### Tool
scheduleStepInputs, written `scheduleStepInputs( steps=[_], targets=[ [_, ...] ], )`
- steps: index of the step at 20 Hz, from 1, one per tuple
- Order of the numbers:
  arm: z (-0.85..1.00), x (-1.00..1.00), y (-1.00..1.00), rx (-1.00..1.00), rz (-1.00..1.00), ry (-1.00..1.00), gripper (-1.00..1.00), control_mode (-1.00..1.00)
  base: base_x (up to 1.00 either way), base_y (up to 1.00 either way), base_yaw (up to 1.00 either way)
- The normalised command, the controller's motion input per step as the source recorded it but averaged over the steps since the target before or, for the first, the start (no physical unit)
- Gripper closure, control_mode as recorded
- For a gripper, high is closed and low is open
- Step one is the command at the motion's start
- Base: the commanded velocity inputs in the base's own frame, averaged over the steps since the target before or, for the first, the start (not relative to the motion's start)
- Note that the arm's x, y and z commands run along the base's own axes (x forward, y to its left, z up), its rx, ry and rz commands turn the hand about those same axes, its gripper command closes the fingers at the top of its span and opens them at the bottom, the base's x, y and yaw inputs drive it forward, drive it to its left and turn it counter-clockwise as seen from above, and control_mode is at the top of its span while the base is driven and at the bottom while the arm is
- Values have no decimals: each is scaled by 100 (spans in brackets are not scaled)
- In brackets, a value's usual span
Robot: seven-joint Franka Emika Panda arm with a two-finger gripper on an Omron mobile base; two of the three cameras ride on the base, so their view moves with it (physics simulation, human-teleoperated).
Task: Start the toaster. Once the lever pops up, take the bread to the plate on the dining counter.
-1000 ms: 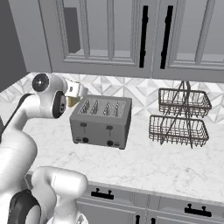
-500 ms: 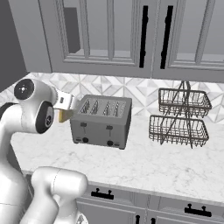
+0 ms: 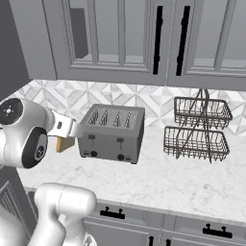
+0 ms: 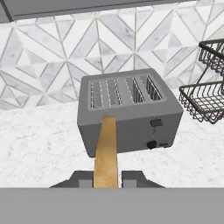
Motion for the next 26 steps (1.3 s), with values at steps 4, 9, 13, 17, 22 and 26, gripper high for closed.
scheduleStepInputs(
  steps=[4,9,13,17,22,26],
  targets=[
    [0,-50,-17,0,0,5,100,-100,0,0,0],
    [0,0,0,0,0,0,100,100,-62,-60,-3],
    [0,0,0,0,0,0,100,100,-14,-100,-42],
    [0,0,0,0,0,0,100,100,0,-99,-69],
    [0,0,0,0,0,0,100,100,0,-99,-68],
    [0,0,0,0,0,0,100,100,0,-100,-64]
  ],
)
